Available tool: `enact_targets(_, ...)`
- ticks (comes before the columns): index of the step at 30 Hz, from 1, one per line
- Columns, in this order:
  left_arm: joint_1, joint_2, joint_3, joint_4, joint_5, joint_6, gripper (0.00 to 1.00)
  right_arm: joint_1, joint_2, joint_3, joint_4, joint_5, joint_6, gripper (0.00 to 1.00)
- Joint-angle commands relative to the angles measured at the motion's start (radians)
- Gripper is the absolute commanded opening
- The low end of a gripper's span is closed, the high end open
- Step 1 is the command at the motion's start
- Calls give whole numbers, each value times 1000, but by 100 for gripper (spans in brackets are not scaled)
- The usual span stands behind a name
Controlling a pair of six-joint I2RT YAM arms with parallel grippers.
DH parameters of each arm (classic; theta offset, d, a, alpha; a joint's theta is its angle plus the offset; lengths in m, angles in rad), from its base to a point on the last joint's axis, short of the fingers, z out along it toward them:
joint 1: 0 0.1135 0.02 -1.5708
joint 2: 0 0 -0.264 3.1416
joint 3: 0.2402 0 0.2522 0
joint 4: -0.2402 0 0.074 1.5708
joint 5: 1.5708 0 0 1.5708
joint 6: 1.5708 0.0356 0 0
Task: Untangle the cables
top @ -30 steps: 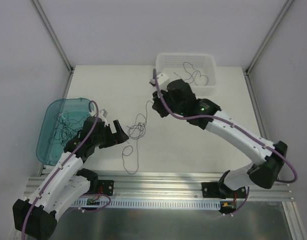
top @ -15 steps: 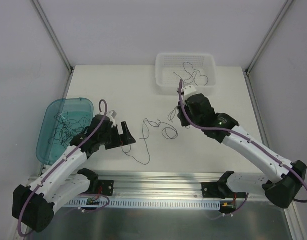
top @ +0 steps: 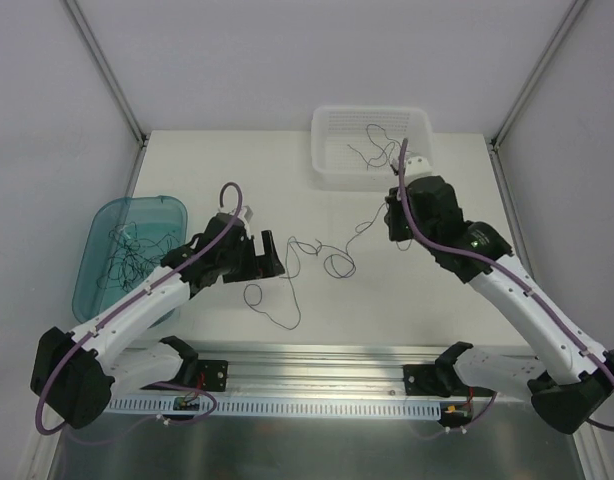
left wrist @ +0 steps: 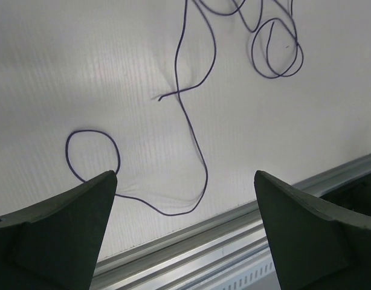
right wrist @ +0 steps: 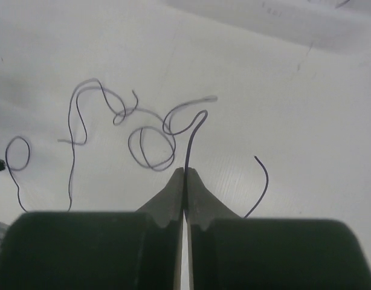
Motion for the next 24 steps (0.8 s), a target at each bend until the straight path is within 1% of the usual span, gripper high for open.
enact_targets(1, 0, 55, 137, 1, -39, 83, 99, -45, 4, 196, -1, 44, -93, 1)
enact_targets(2, 3, 70, 163, -13, -30, 116, 99, -54, 26, 267, 2, 47, -107, 1)
enact_targets(3, 11, 94, 212, -39, -22, 132, 99, -71, 38, 308, 15, 57, -135, 1)
enact_targets(6, 31, 116, 287, -76, -17, 198, 99, -111, 93, 437, 54, 60, -163, 1)
enact_targets(8, 36, 119, 314, -110, -49, 254, 99, -129, 128, 496, 82, 66, -186, 1)
enact_targets(9, 39, 115, 324, -116, -68, 273, 99, -148, 159, 535, 123, 67, -195, 1)
enact_targets(11, 40, 93, 320, -124, -120, 321, 99, -163, 193, 562, 177, 74, -235, 1)
enact_targets(12, 42, 84, 315, -125, -129, 335, 99, -180, 228, 583, 234, 77, -250, 1)
enact_targets(14, 42, 53, 303, -127, -163, 367, 99, -201, 271, 612, 274, 69, -276, 1)
enact_targets(18, 43, -11, 240, -121, -224, 381, 99, -258, 406, 683, 378, 29, -314, 1)
enact_targets(19, 43, -31, 228, -118, -237, 379, 99, -266, 467, 707, 392, 6, -321, 1)
enact_targets(21, 43, -43, 184, -98, -272, 378, 99, -289, 530, 741, 415, -15, -325, 1)
enact_targets(22, 42, -46, 173, -96, -267, 385, 99, -296, 605, 776, 421, -35, -325, 1)
enact_targets(24, 43, -43, 170, -98, -246, 394, 99, -312, 683, 813, 441, -48, -327, 2)
